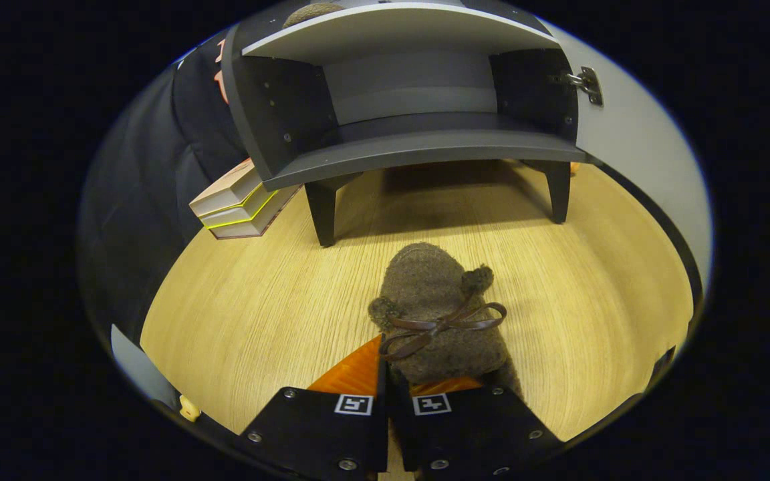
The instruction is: Open the shoe cabinet door, grab the shoes and put them into the shoe cabinet, then close the shoe cabinet door.
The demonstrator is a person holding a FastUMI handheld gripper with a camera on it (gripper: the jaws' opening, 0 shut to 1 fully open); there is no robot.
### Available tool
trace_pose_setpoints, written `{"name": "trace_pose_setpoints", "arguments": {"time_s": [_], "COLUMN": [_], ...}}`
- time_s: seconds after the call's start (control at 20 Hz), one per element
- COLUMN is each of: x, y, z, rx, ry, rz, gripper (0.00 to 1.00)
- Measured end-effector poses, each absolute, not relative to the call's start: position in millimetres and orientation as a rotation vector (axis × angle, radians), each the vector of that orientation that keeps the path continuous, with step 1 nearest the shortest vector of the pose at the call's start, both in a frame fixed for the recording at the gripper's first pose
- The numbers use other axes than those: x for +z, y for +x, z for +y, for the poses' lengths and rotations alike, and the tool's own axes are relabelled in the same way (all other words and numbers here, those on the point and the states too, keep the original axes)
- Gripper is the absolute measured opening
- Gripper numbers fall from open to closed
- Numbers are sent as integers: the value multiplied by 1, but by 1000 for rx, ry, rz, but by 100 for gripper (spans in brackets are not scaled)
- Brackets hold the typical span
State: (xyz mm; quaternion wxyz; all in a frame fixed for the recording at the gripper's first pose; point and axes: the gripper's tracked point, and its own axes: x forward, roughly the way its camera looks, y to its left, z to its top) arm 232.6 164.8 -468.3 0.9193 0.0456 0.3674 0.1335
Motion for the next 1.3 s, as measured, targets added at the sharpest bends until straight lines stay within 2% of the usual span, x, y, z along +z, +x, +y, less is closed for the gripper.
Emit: {"name": "trace_pose_setpoints", "arguments": {"time_s": [0.45,0.7,1.3], "x": [-376,-303,-183], "y": [208,222,275], "z": [143,138,142], "rx": [239,238,268], "ry": [134,111,59], "rz": [677,576,379], "gripper": [8,8,8]}}
